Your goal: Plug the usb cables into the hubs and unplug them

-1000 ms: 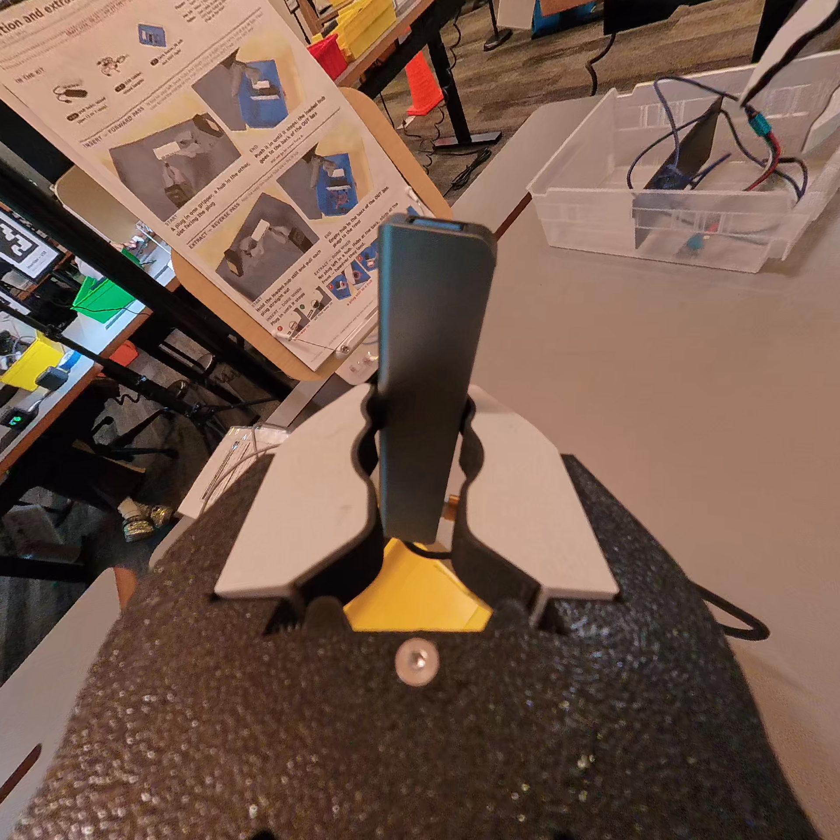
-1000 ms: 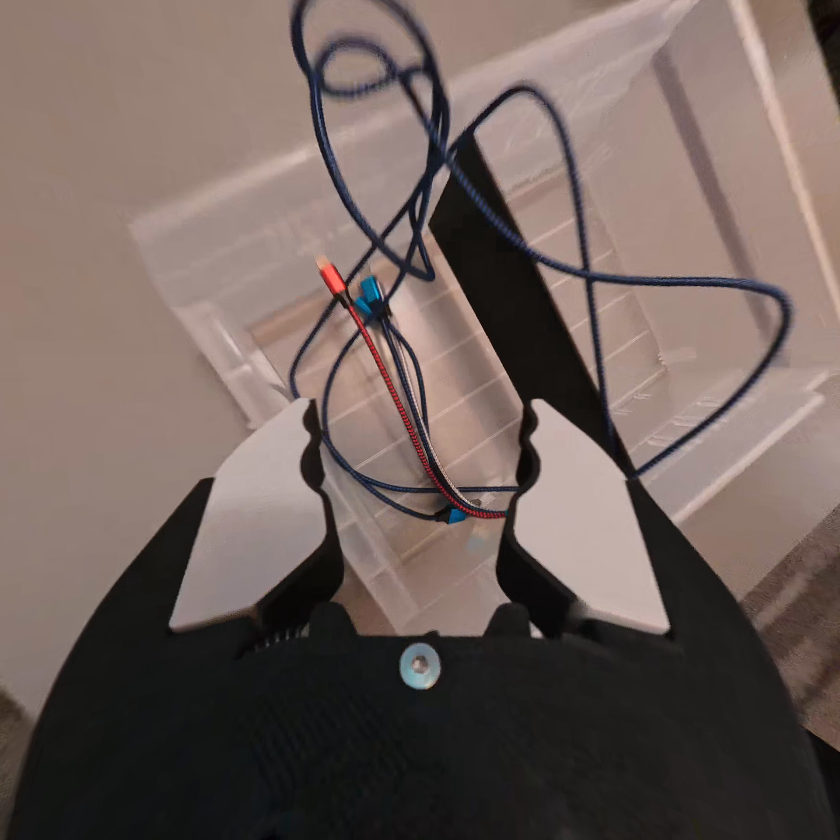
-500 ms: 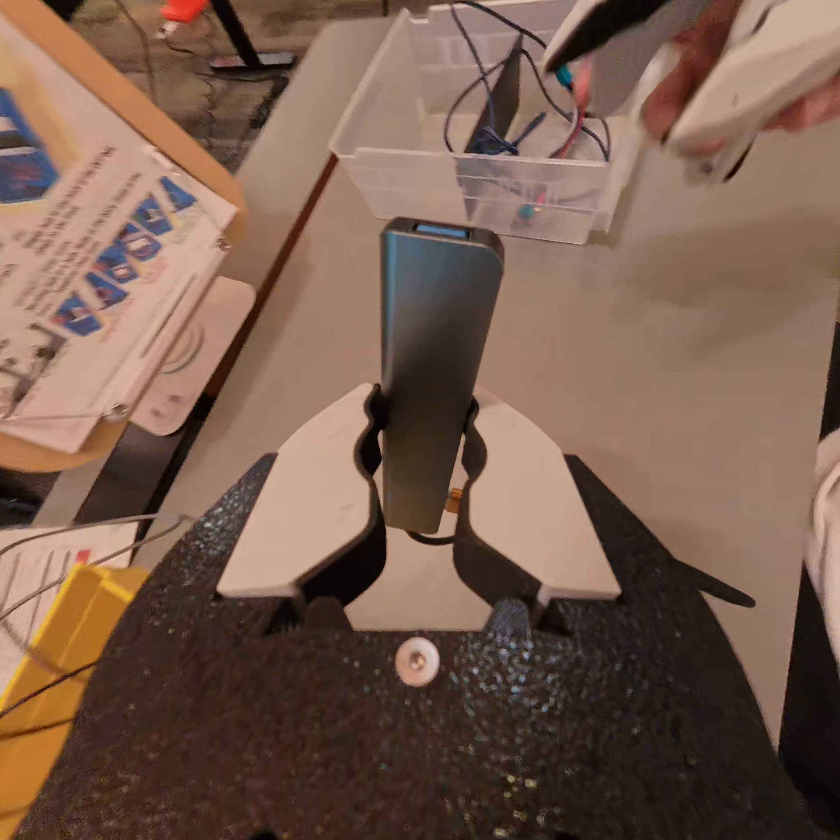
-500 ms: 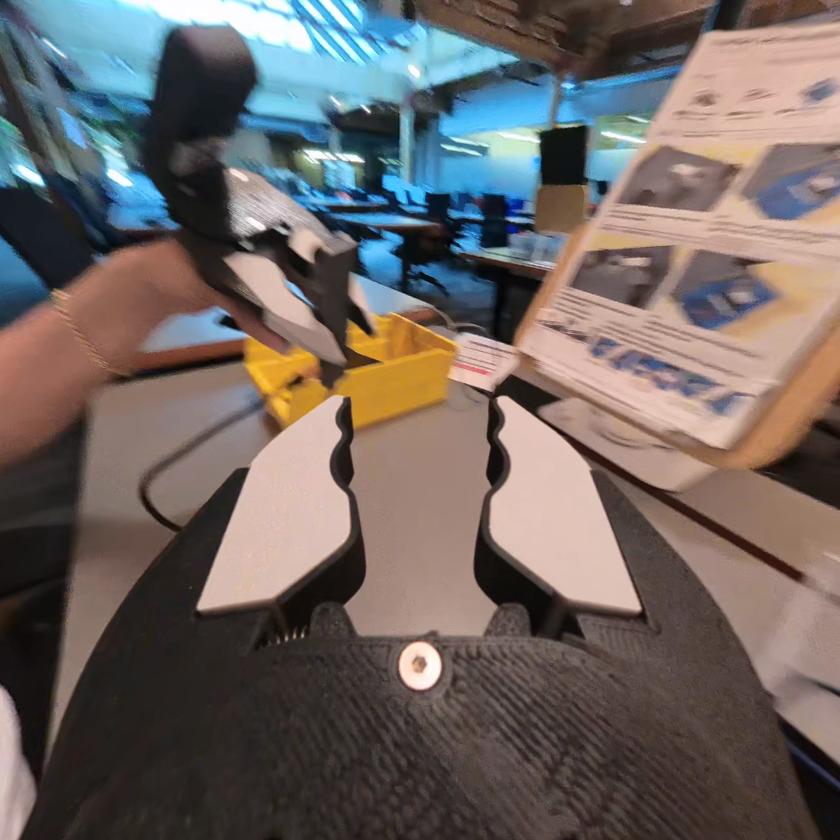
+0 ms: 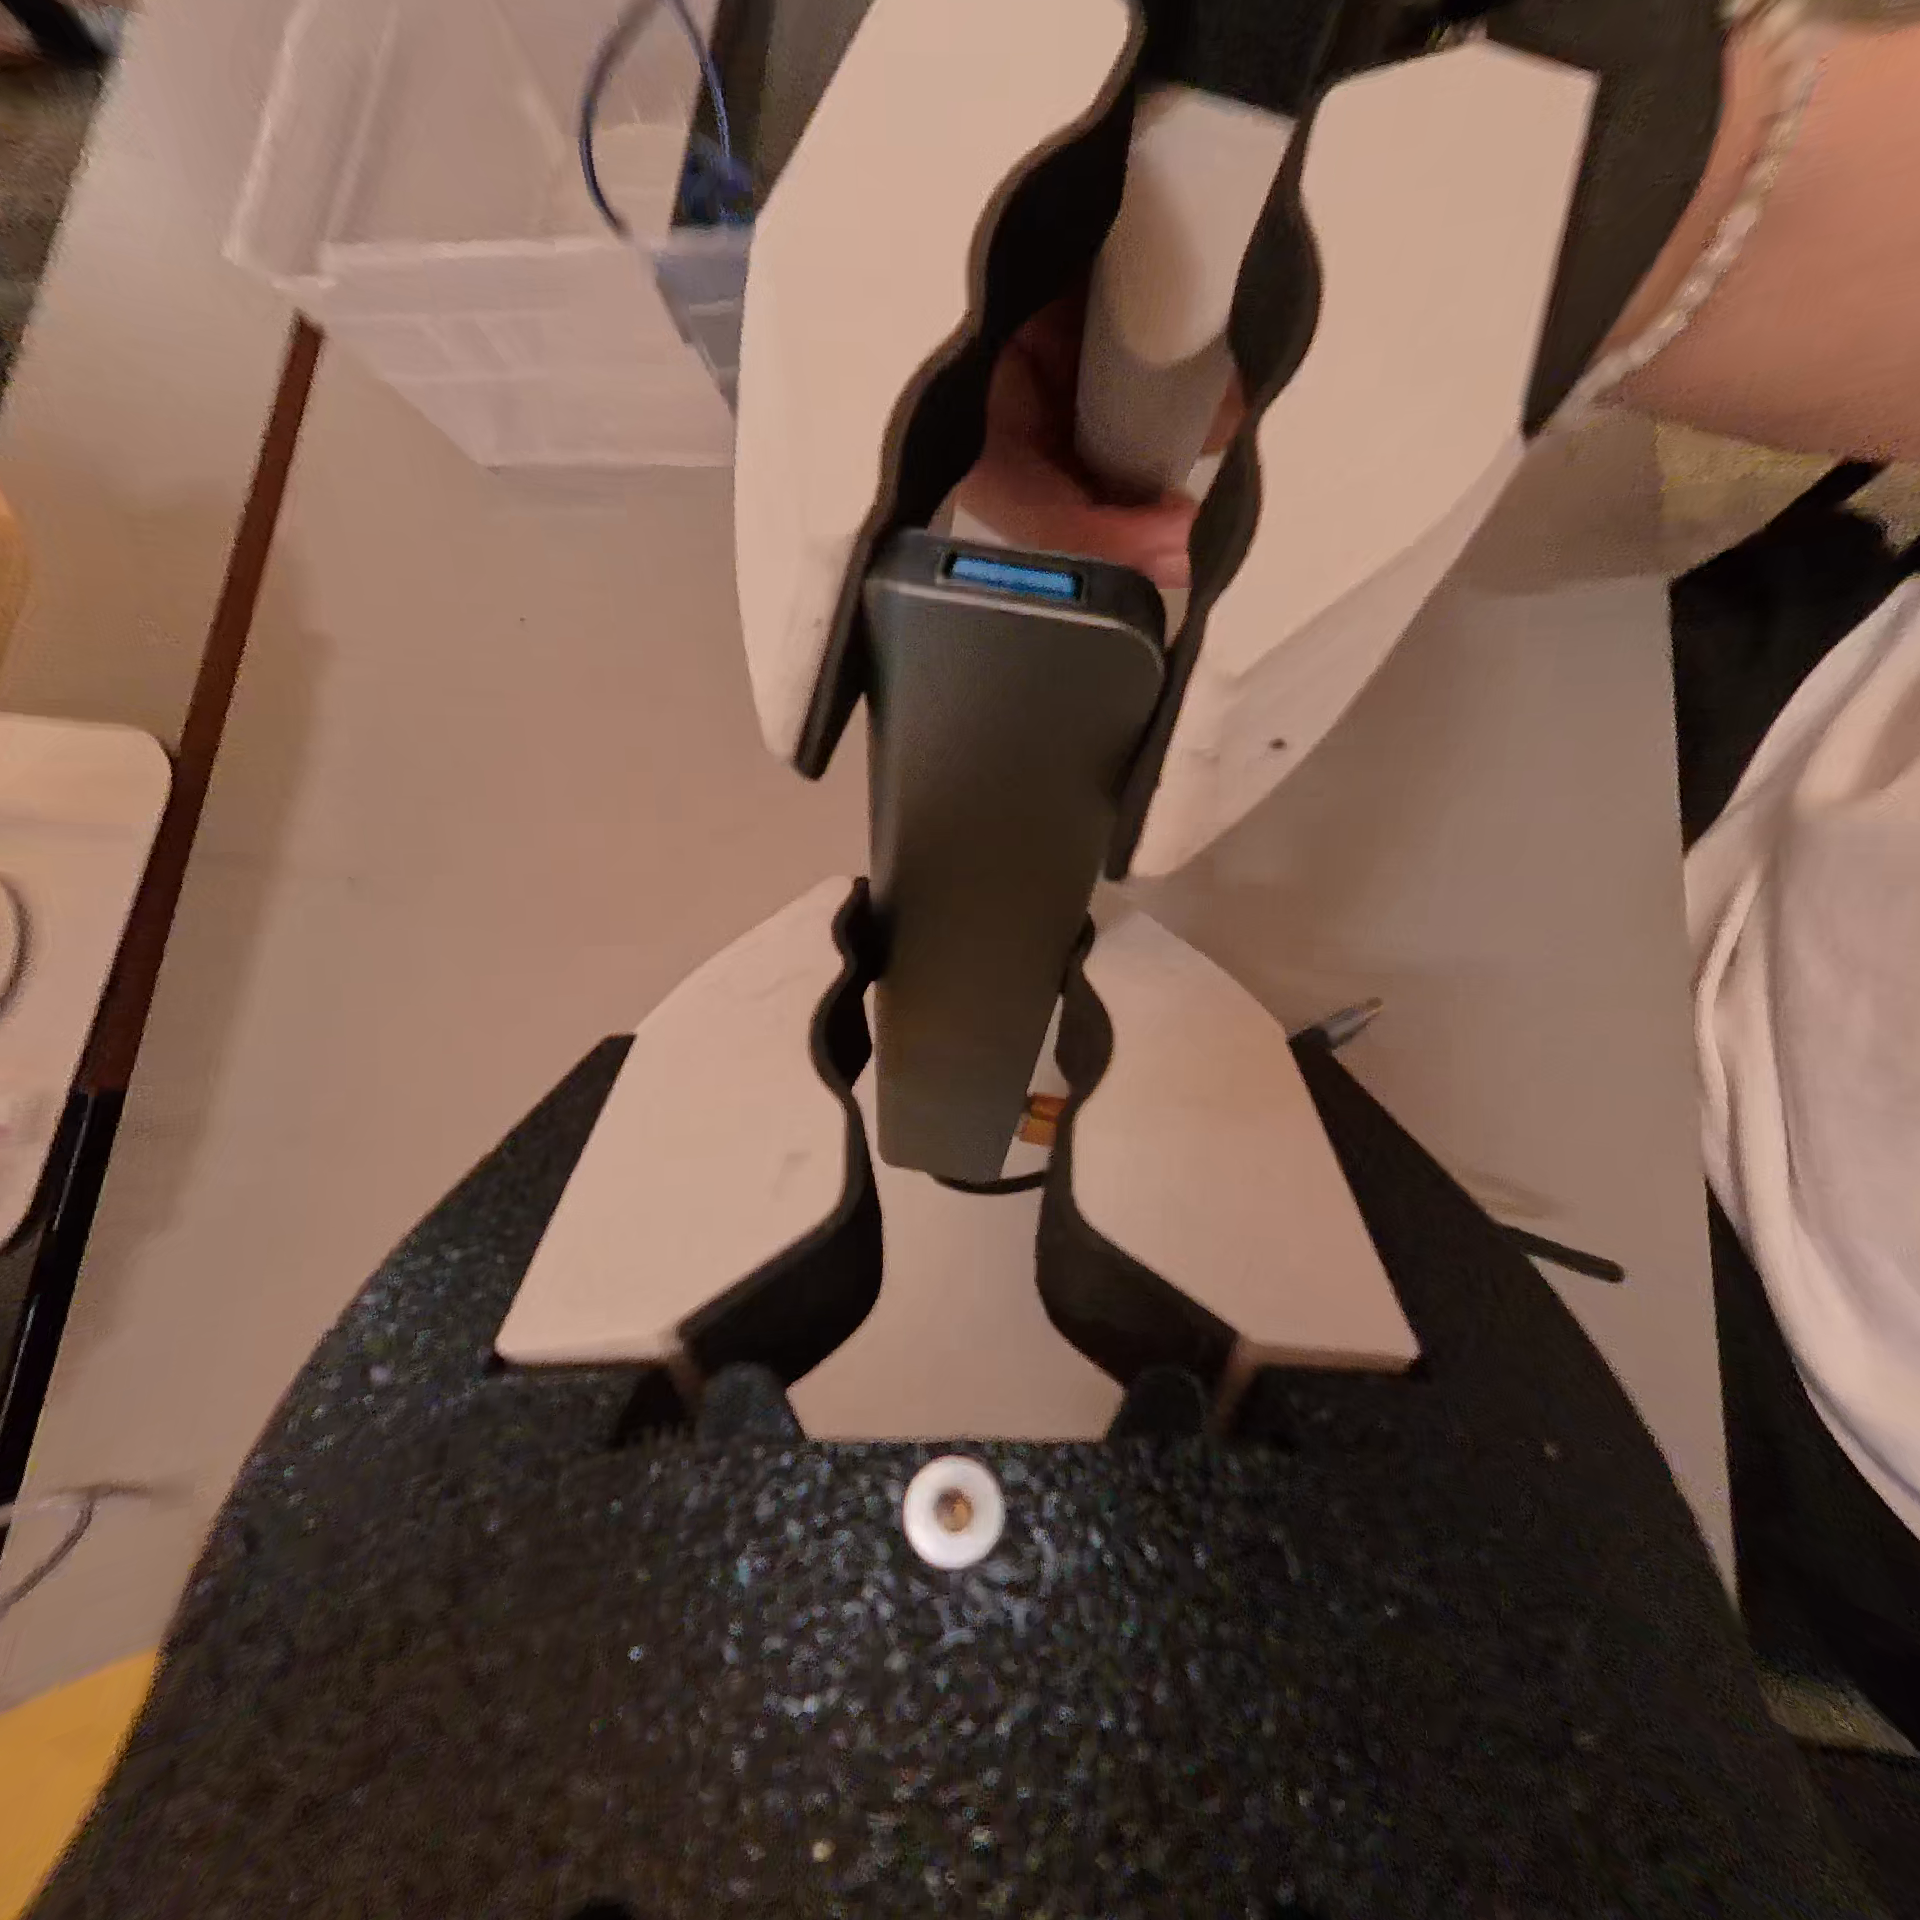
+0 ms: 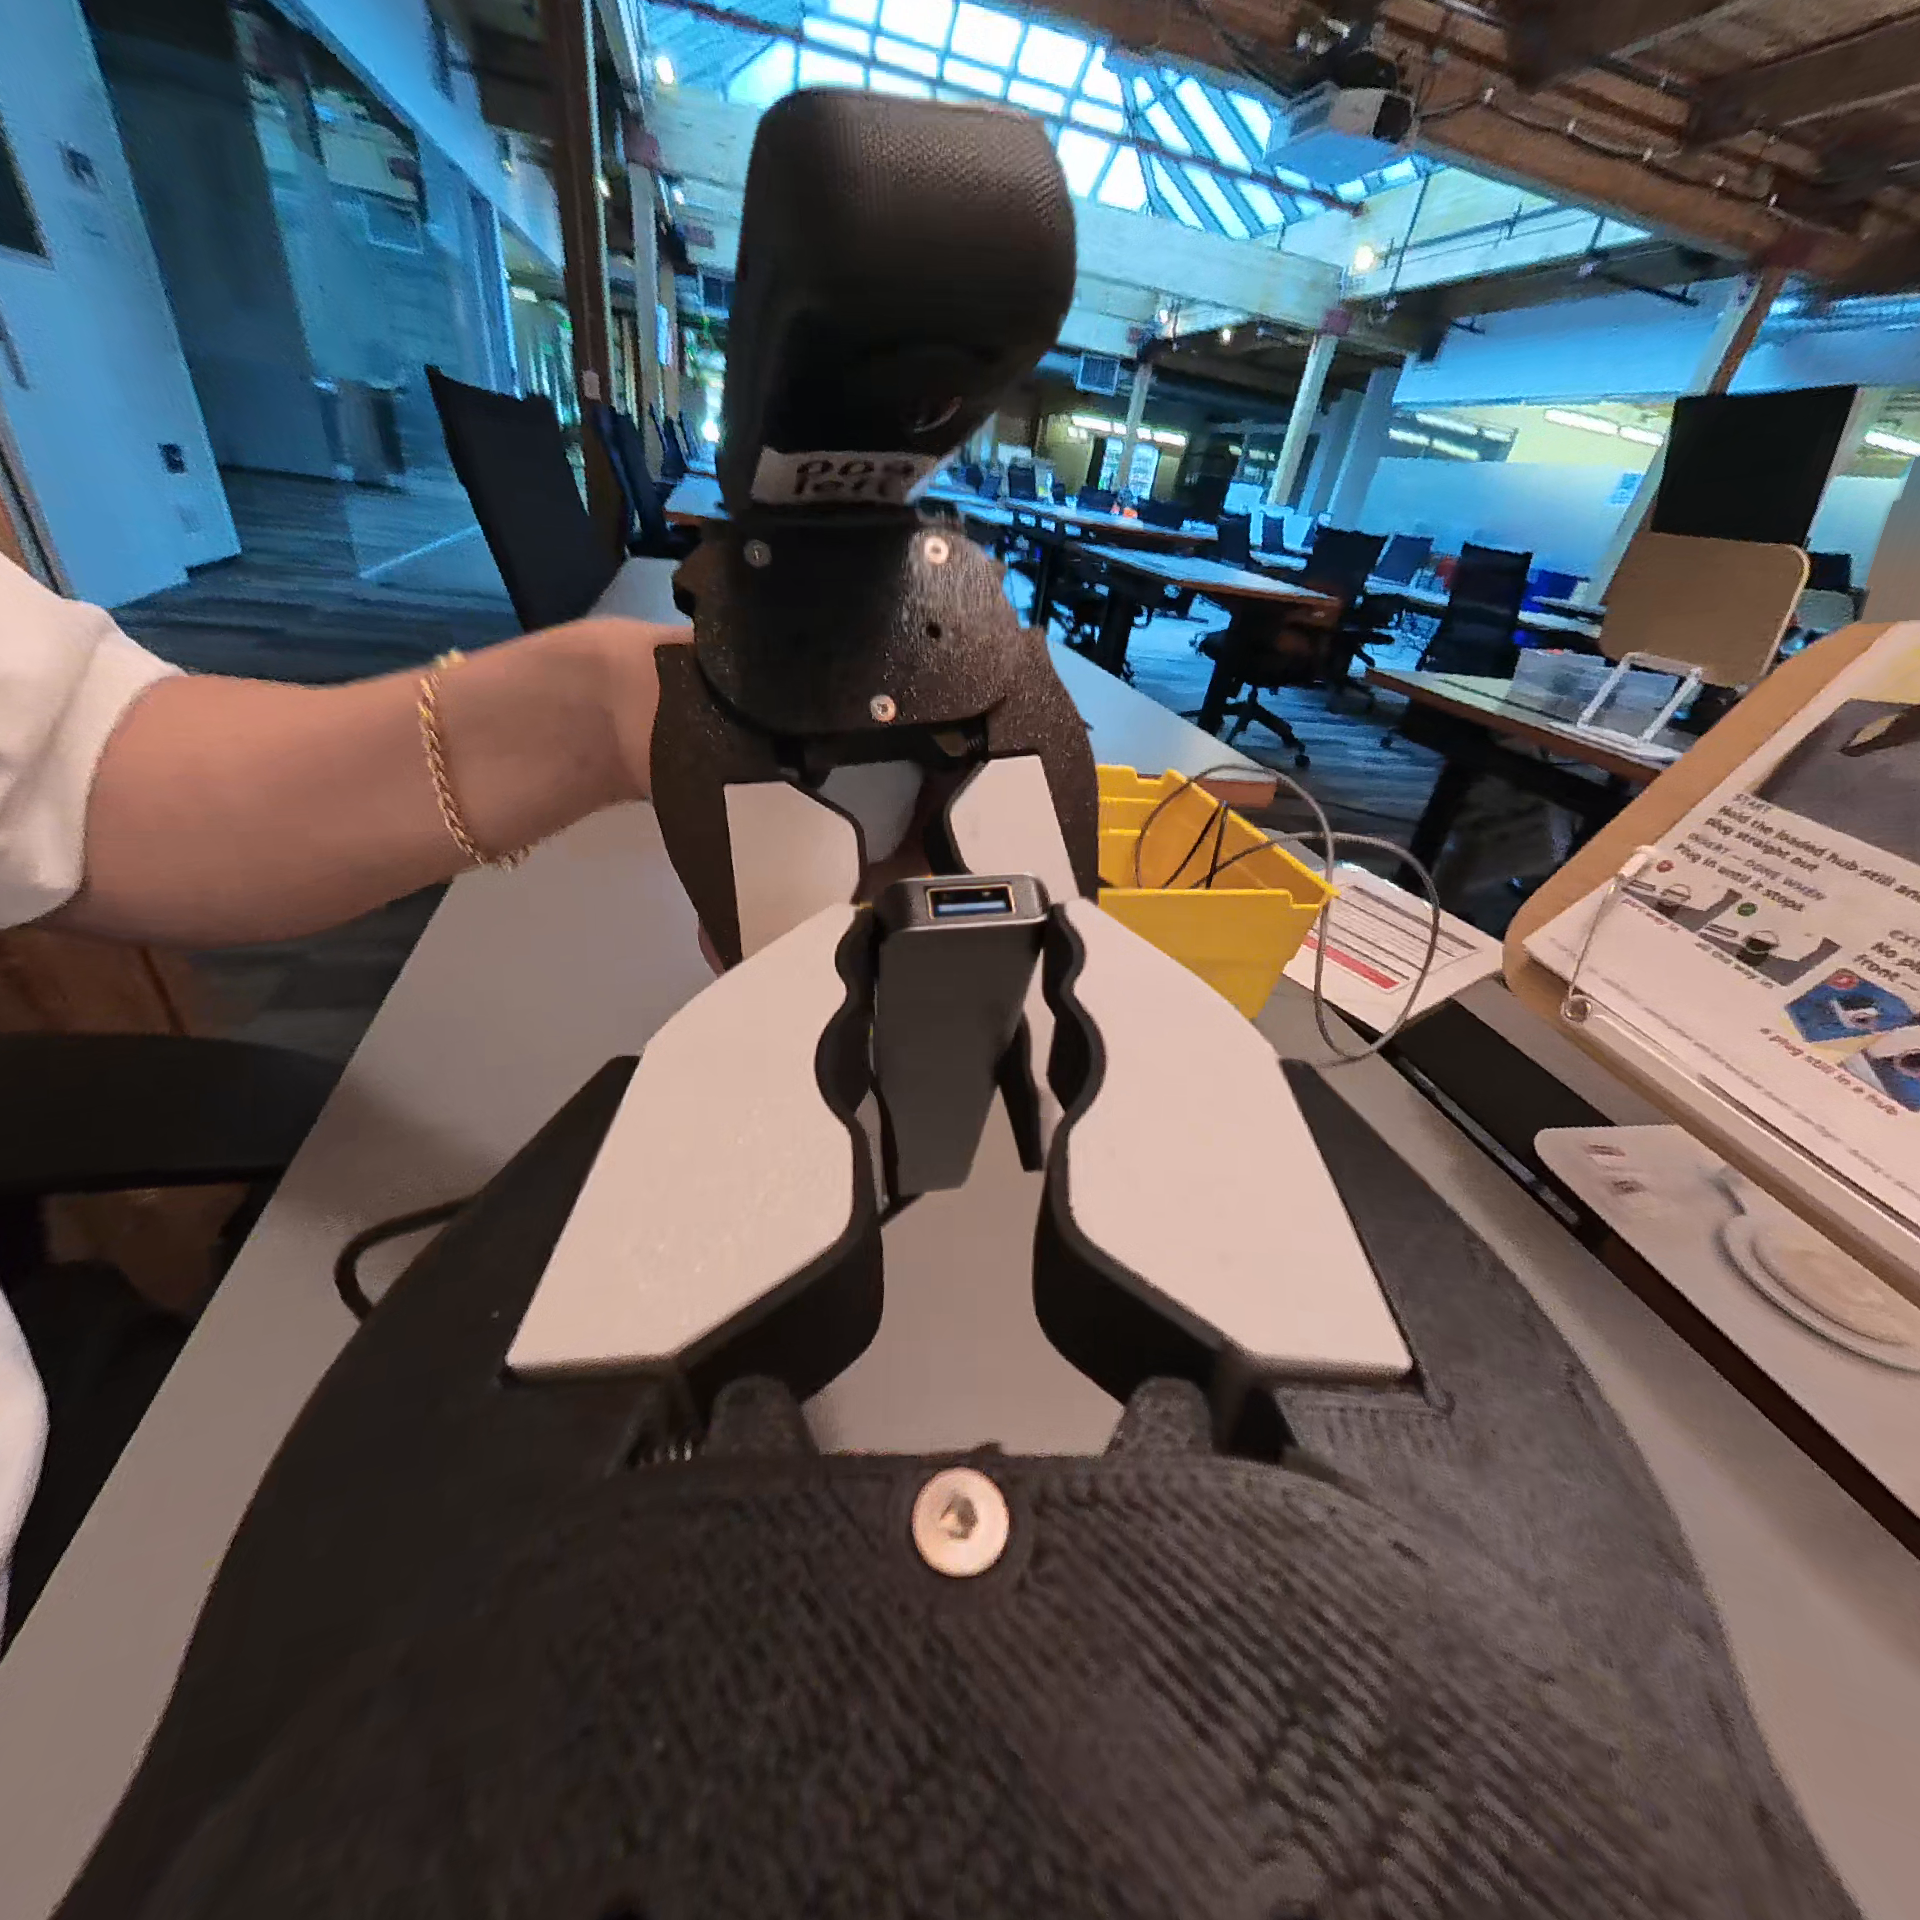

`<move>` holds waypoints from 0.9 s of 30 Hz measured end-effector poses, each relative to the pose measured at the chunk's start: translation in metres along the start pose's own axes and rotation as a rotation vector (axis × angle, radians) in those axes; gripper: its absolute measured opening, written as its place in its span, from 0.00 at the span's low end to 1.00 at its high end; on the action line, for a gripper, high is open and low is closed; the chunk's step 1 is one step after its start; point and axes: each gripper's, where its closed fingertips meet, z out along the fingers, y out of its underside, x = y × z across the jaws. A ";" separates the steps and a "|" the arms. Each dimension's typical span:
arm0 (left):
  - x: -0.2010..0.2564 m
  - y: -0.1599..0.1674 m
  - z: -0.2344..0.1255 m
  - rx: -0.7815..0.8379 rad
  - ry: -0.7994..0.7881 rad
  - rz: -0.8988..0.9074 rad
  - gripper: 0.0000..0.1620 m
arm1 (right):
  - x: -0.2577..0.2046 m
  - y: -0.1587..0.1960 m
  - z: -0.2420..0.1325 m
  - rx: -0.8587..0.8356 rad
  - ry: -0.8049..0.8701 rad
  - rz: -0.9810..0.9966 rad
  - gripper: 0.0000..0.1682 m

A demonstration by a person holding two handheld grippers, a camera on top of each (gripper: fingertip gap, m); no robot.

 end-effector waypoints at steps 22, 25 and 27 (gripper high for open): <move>0.008 -0.019 -0.020 0.597 -0.001 -0.030 0.21 | 0.028 -0.049 -0.047 0.446 -0.089 0.314 0.18; 0.004 -0.025 -0.027 0.685 -0.065 -0.037 0.20 | 0.032 -0.042 -0.058 0.476 -0.082 0.324 0.19; 0.003 -0.032 -0.036 0.753 -0.081 -0.044 0.19 | 0.036 -0.034 -0.065 0.505 -0.085 0.370 0.19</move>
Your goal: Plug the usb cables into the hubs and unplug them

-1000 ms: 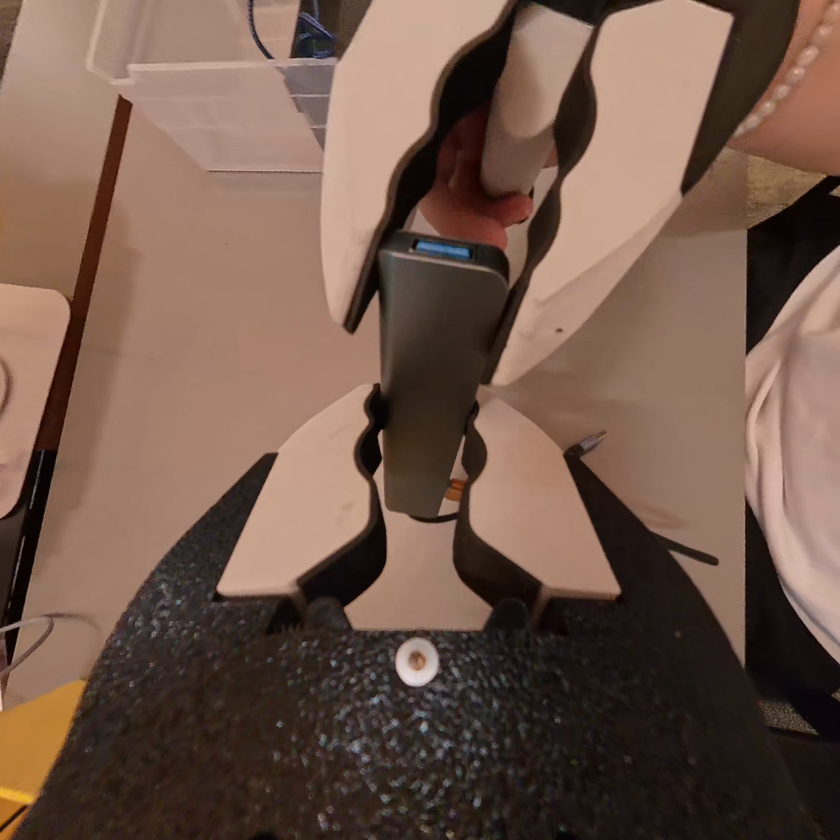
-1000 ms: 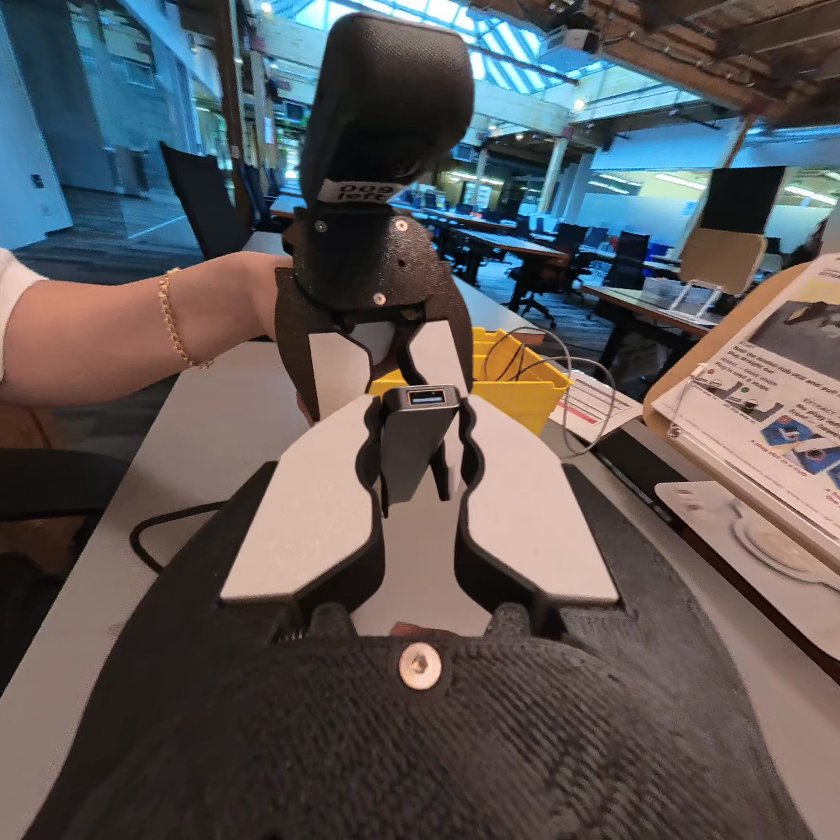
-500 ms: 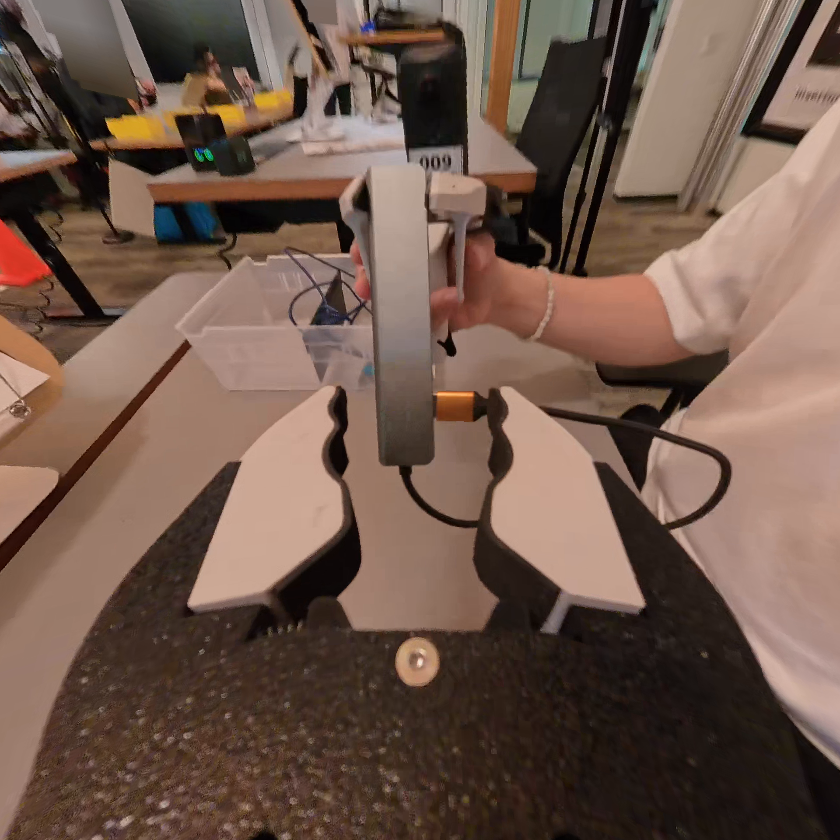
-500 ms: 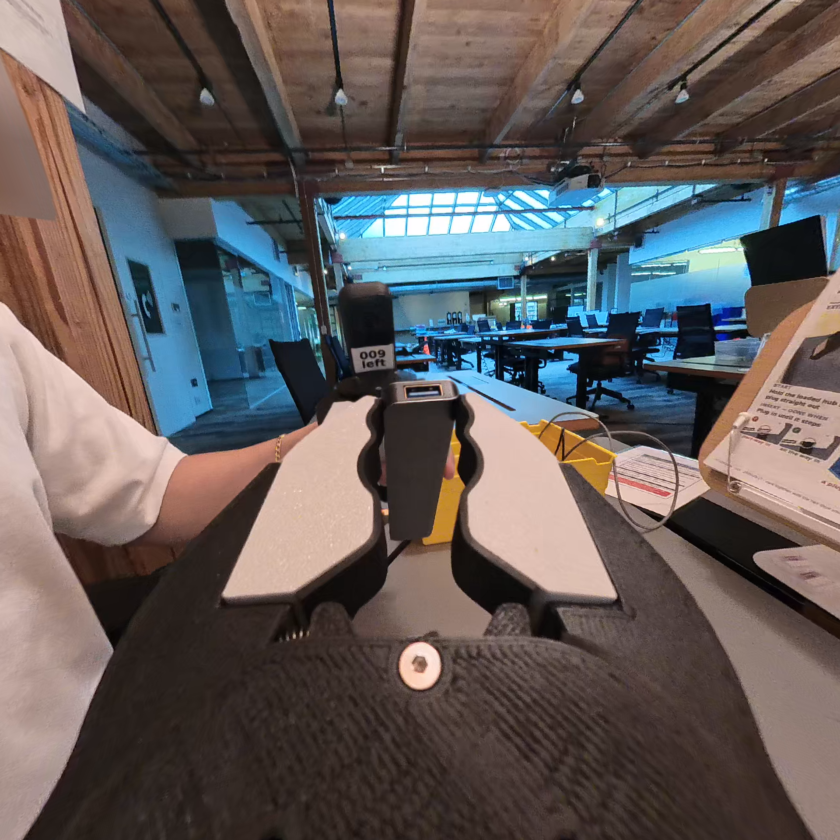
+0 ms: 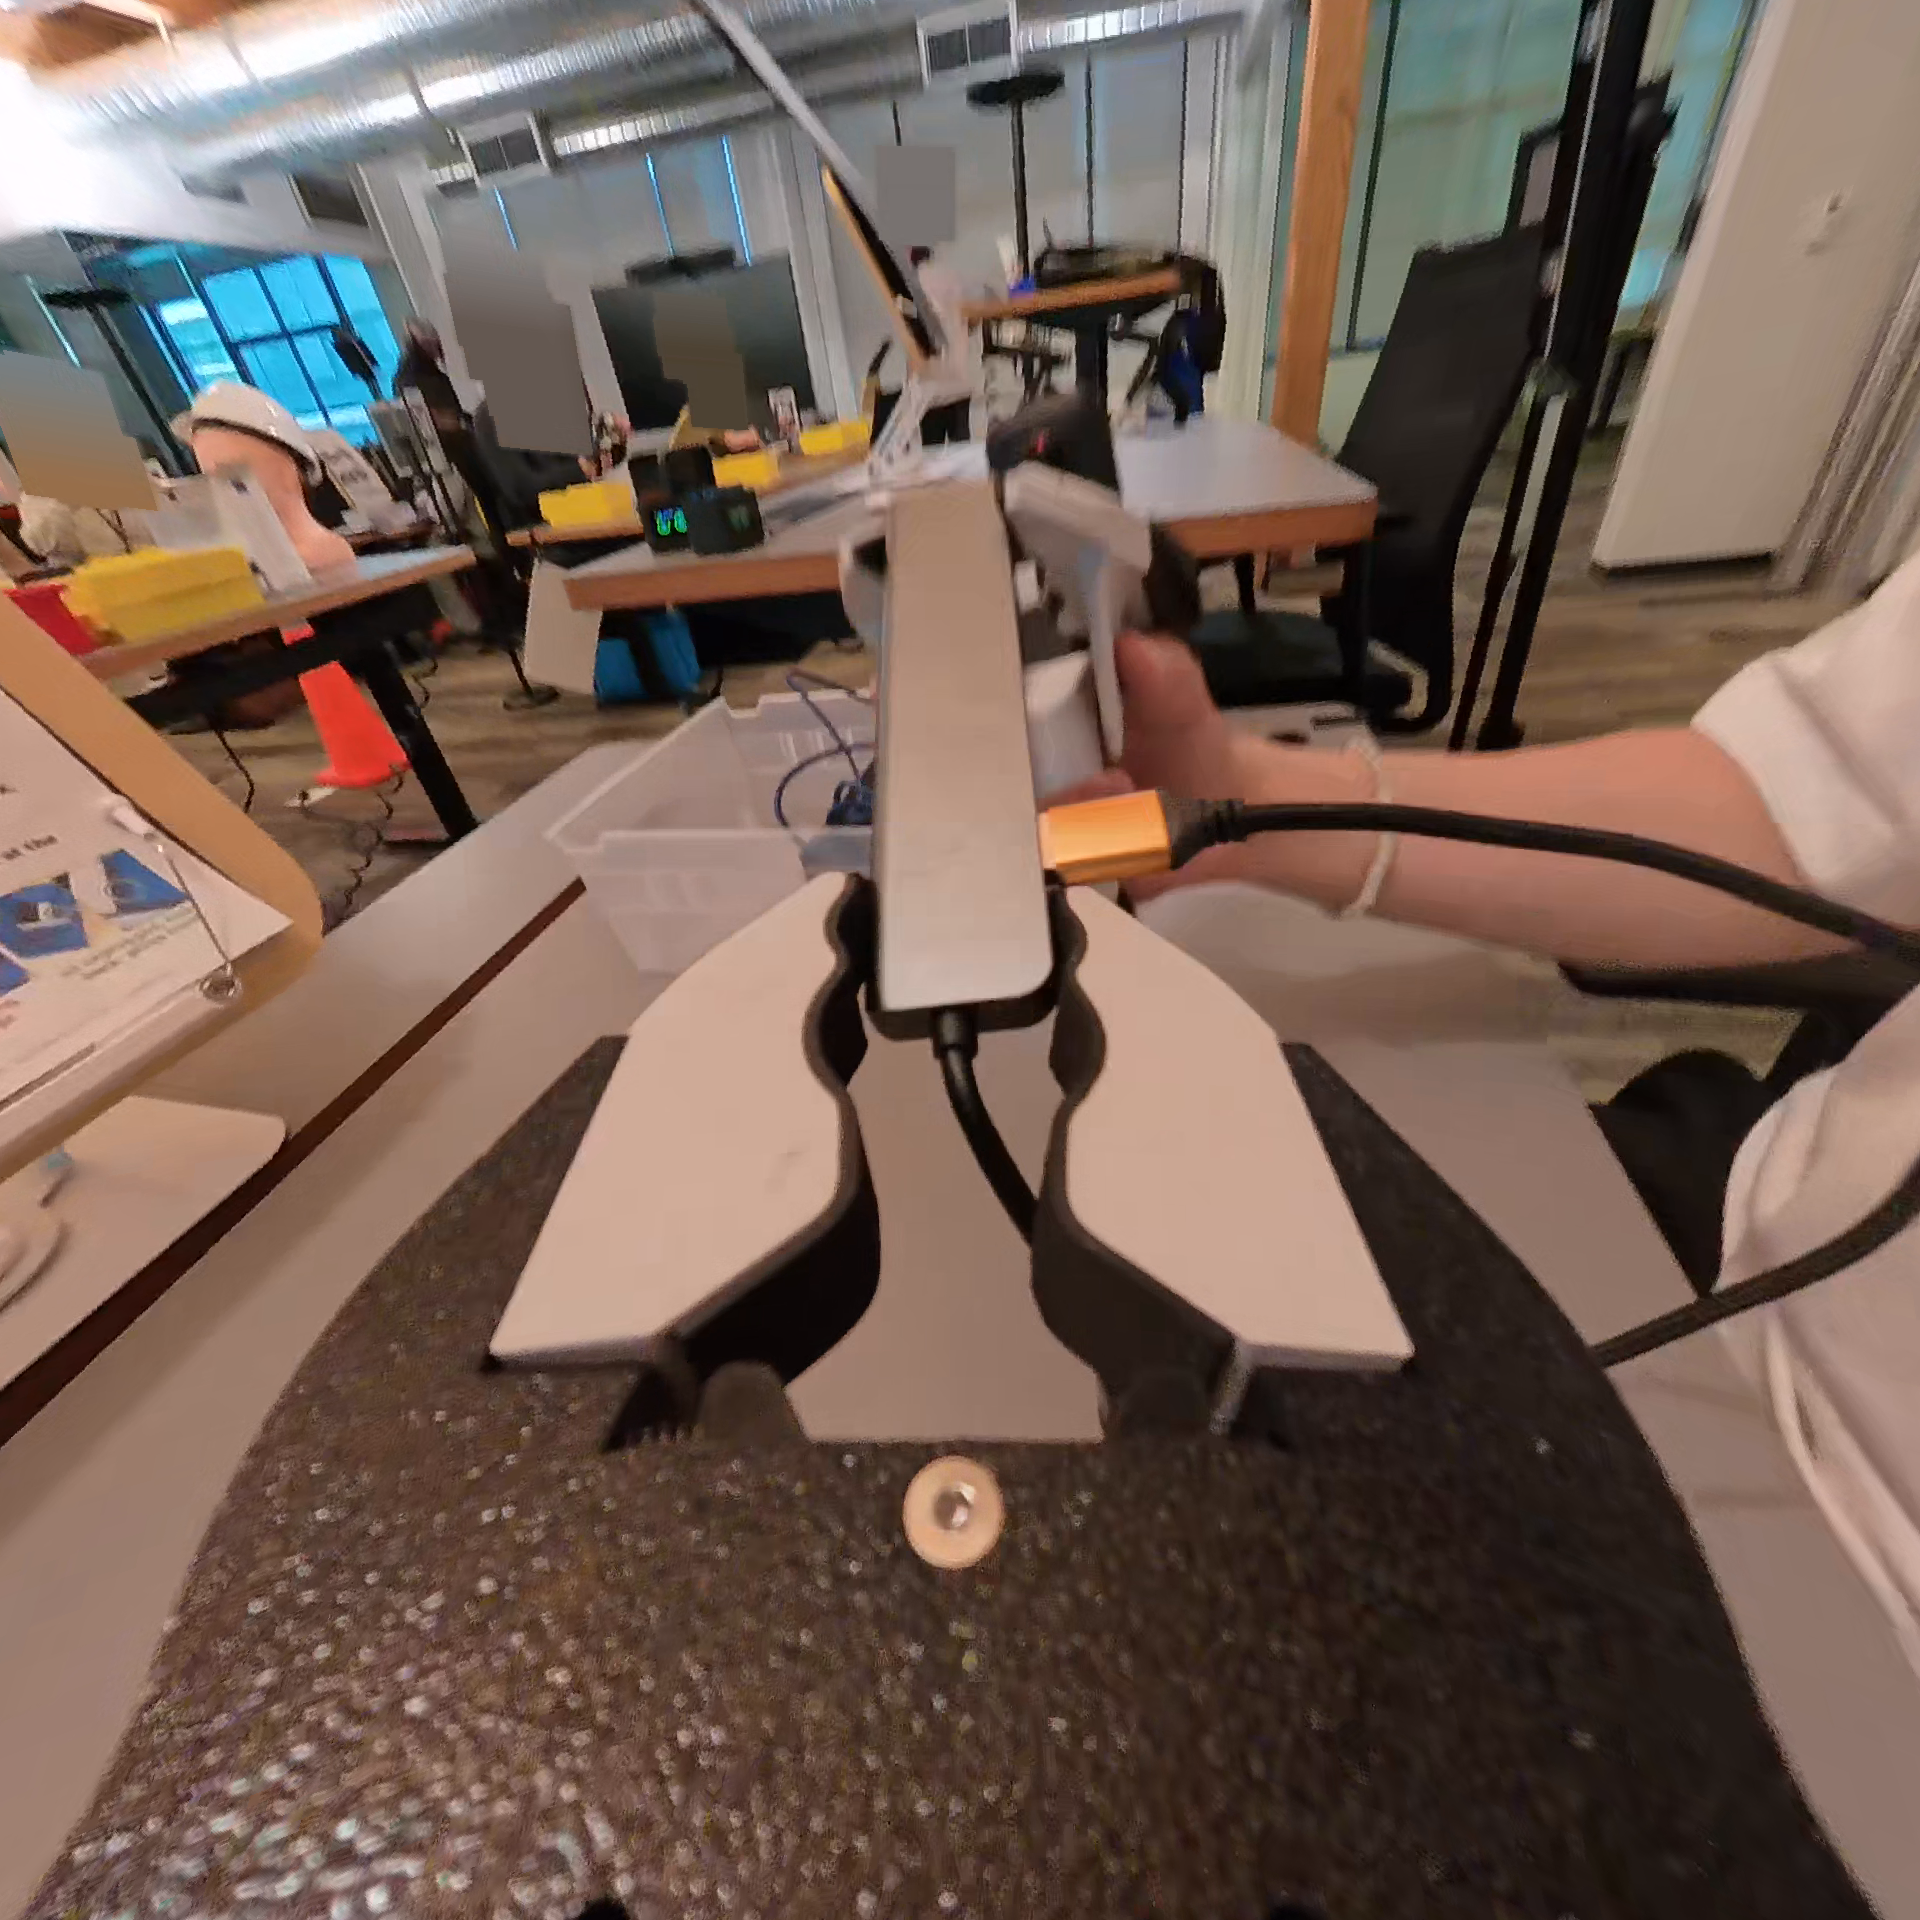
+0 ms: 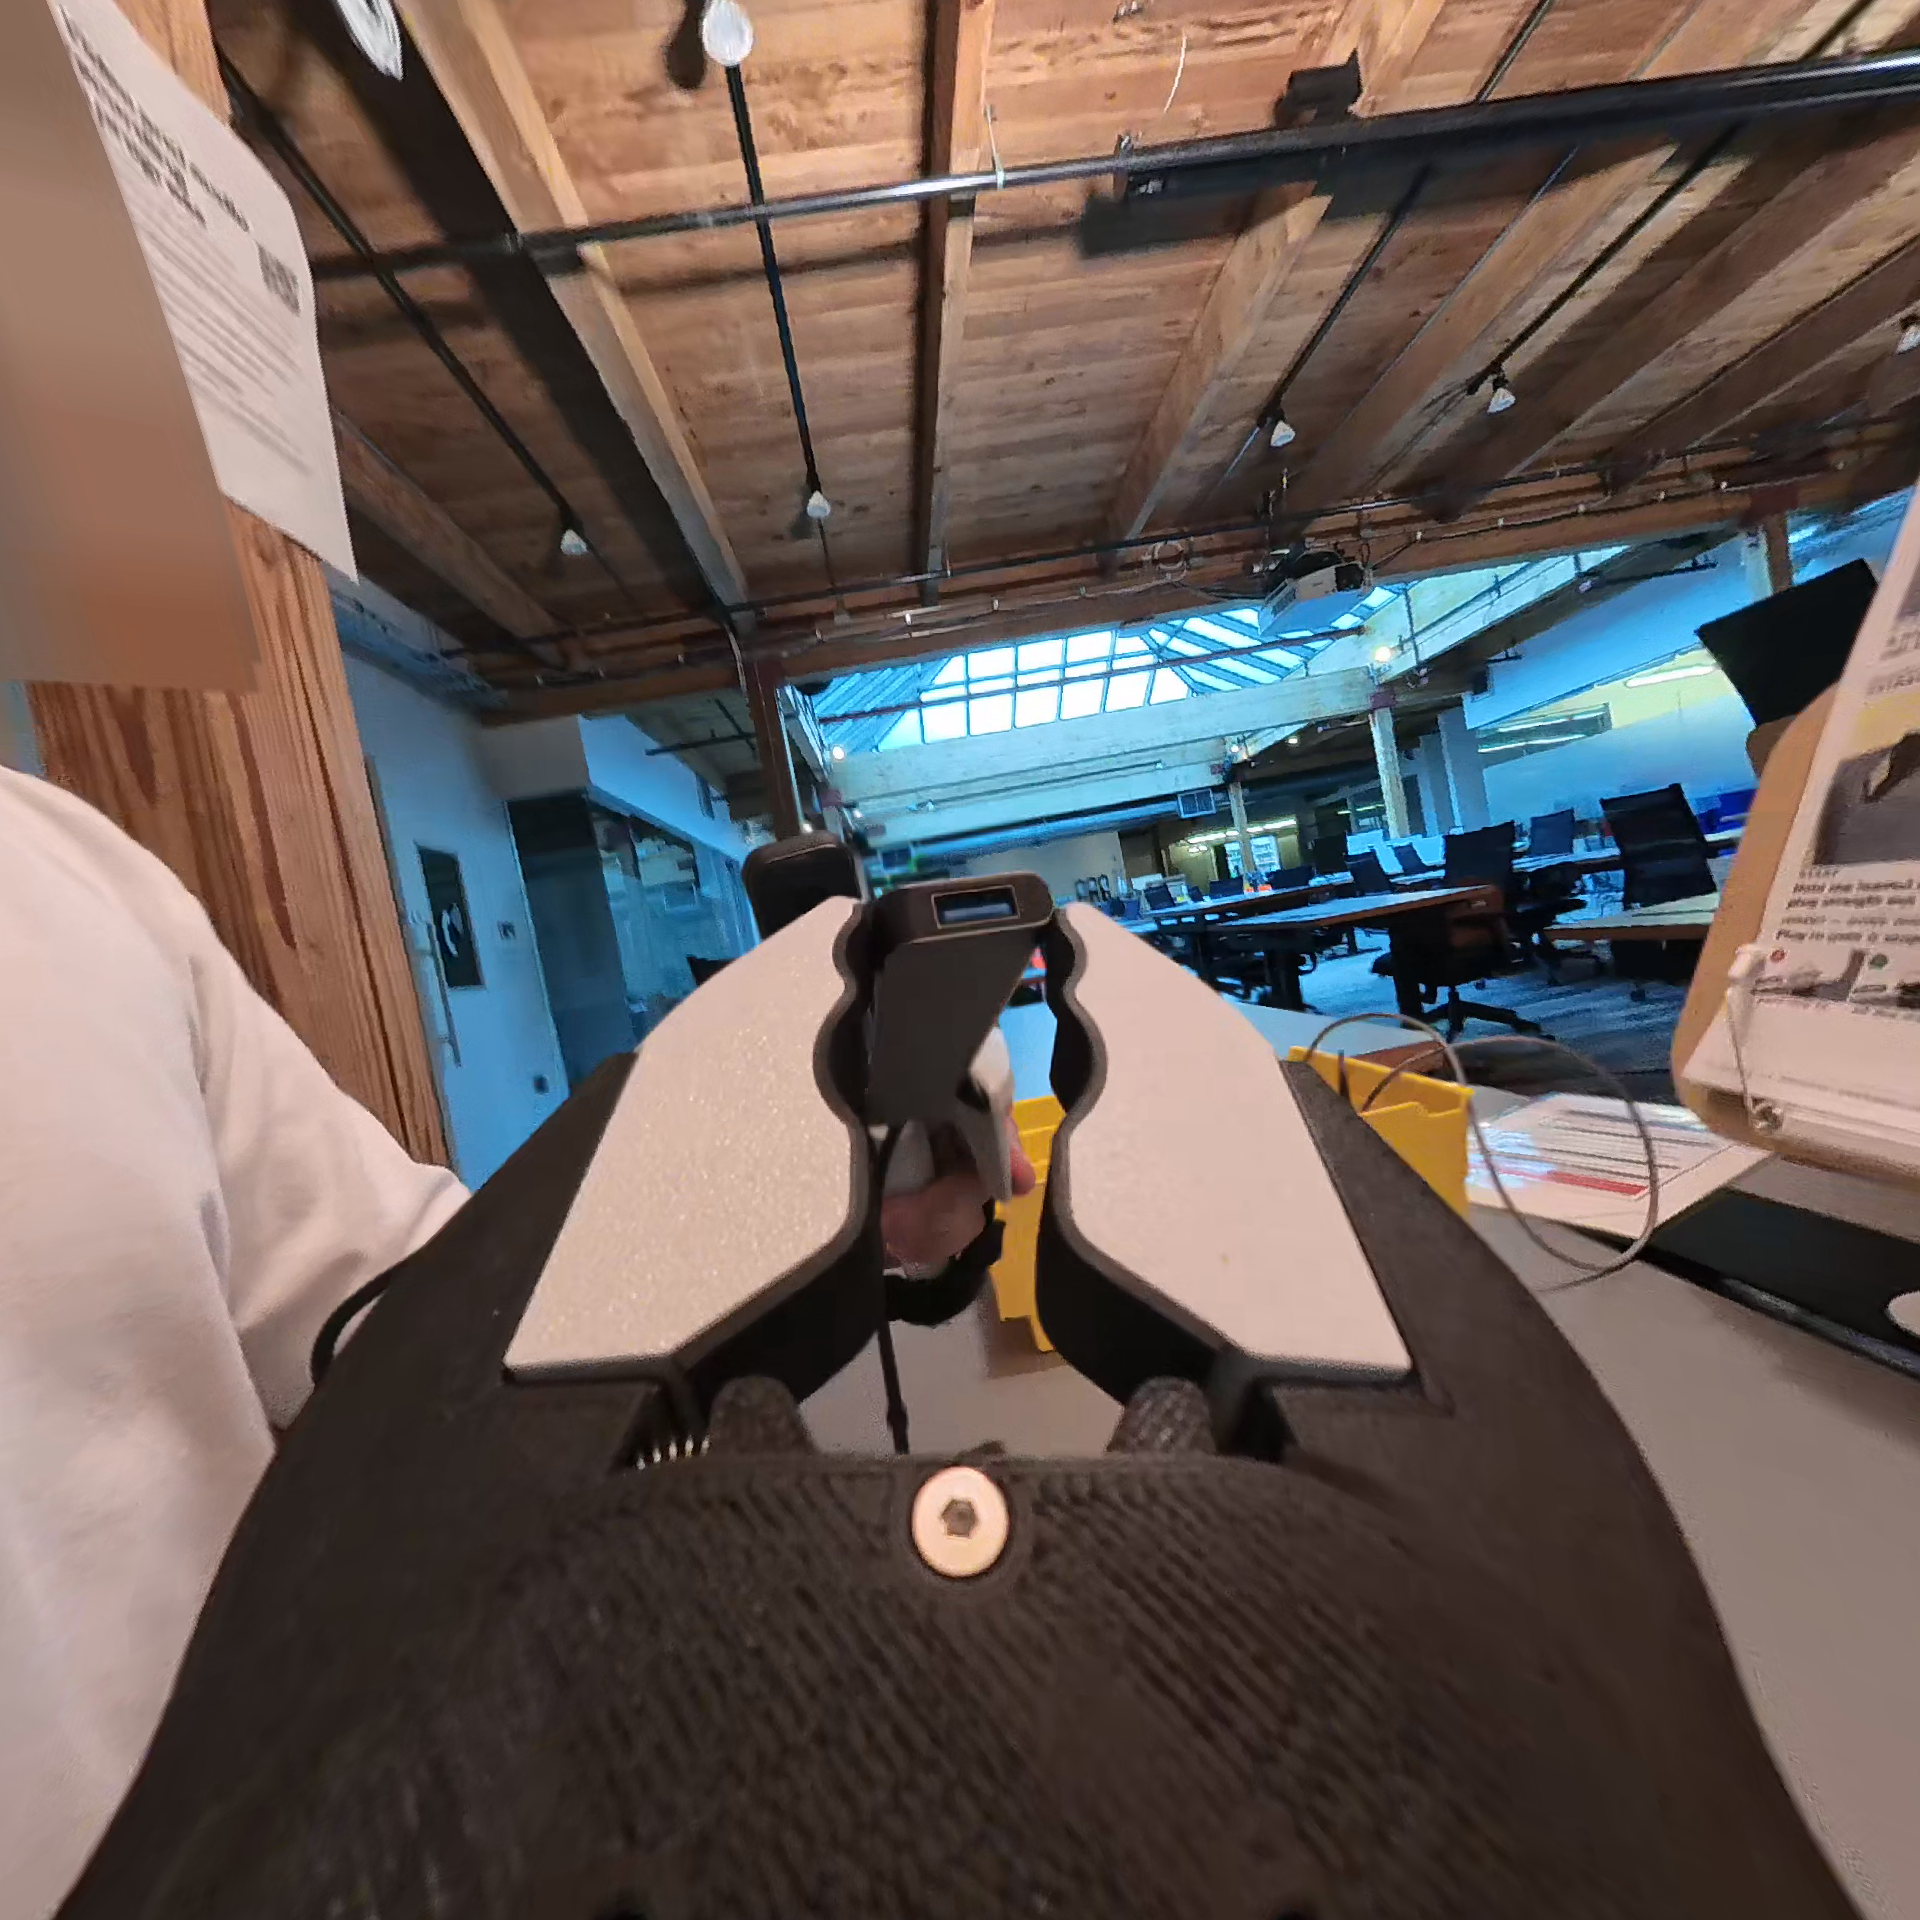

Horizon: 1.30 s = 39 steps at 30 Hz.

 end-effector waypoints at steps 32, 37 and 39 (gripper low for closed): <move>-0.062 0.032 -0.007 -0.374 -0.697 0.166 0.20 | 0.018 0.078 0.011 -0.358 0.453 -0.268 0.16; -0.064 0.040 -0.004 -0.447 -0.748 0.251 0.19 | 0.010 0.077 0.014 -0.397 0.448 -0.286 0.24; -0.059 0.039 0.004 -0.428 -0.730 0.262 0.19 | 0.022 0.078 0.007 -0.444 0.563 -0.312 0.19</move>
